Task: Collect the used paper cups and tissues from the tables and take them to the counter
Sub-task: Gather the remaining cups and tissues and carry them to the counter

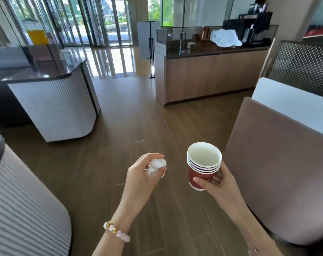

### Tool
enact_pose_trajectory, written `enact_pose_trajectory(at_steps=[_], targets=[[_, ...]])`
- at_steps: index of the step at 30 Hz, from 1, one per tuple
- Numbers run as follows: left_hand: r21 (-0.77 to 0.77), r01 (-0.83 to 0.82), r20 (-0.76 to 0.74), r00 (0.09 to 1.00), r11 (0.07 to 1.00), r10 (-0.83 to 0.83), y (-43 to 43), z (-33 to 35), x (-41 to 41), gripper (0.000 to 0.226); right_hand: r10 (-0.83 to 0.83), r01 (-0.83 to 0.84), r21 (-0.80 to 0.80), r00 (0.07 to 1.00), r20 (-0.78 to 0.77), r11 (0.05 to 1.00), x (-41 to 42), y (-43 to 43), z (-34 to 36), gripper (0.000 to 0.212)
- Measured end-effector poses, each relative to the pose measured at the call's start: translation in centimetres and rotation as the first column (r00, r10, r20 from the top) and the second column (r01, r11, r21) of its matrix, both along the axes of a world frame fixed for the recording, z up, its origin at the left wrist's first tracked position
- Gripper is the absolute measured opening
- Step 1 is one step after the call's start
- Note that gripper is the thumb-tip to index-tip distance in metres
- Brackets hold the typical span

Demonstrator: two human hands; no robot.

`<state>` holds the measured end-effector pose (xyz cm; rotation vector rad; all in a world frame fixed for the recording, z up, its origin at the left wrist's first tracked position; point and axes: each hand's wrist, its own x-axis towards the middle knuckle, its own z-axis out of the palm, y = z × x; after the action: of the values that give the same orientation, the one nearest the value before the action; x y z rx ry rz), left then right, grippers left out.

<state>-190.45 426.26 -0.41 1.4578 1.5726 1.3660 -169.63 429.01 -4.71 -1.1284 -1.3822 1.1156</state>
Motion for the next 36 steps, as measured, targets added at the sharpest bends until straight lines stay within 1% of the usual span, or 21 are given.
enact_pose_trajectory(at_steps=[5, 10, 16, 20, 27, 32, 36], targets=[[0.003, -0.026, -0.012, 1.000, 1.000, 0.026, 9.1, -0.6, -2.6, 0.024, 0.009, -0.009, 0.012, 1.000, 0.019, 1.000, -2.1, 10.2, -0.2, 0.058], [0.016, -0.046, -0.003, 0.999, 0.999, 0.046, 20.6, -0.7, -4.0, 0.025, 0.027, -0.027, 0.030, 1.000, 0.000, 0.999, -3.9, 22.7, -0.3, 0.060], [0.029, -0.018, 0.006, 1.000, 0.999, 0.017, 34.9, 0.4, -4.5, 0.026, 0.019, -0.019, 0.049, 1.000, 0.003, 0.999, -4.4, 37.1, 0.7, 0.058], [0.033, 0.009, -0.001, 1.000, 0.999, -0.009, 42.6, 0.5, -4.4, 0.026, -0.003, 0.003, 0.045, 1.000, 0.000, 0.999, -4.3, 44.3, 0.9, 0.058], [0.032, 0.098, -0.027, 0.995, 0.995, -0.097, 55.6, -0.2, -4.3, 0.024, -0.095, 0.094, 0.035, 0.995, 0.014, 0.995, -3.8, 55.3, -0.1, 0.058], [0.050, 0.178, -0.038, 0.984, 0.983, -0.176, 65.7, -0.8, -4.2, 0.022, -0.164, 0.162, 0.065, 0.986, 0.031, 0.985, -3.9, 63.6, -0.3, 0.060], [0.064, 0.262, -0.039, 0.965, 0.963, -0.260, 74.9, -0.5, -4.1, 0.023, -0.257, 0.255, 0.067, 0.966, 0.034, 0.965, -4.1, 71.1, 0.0, 0.058]])
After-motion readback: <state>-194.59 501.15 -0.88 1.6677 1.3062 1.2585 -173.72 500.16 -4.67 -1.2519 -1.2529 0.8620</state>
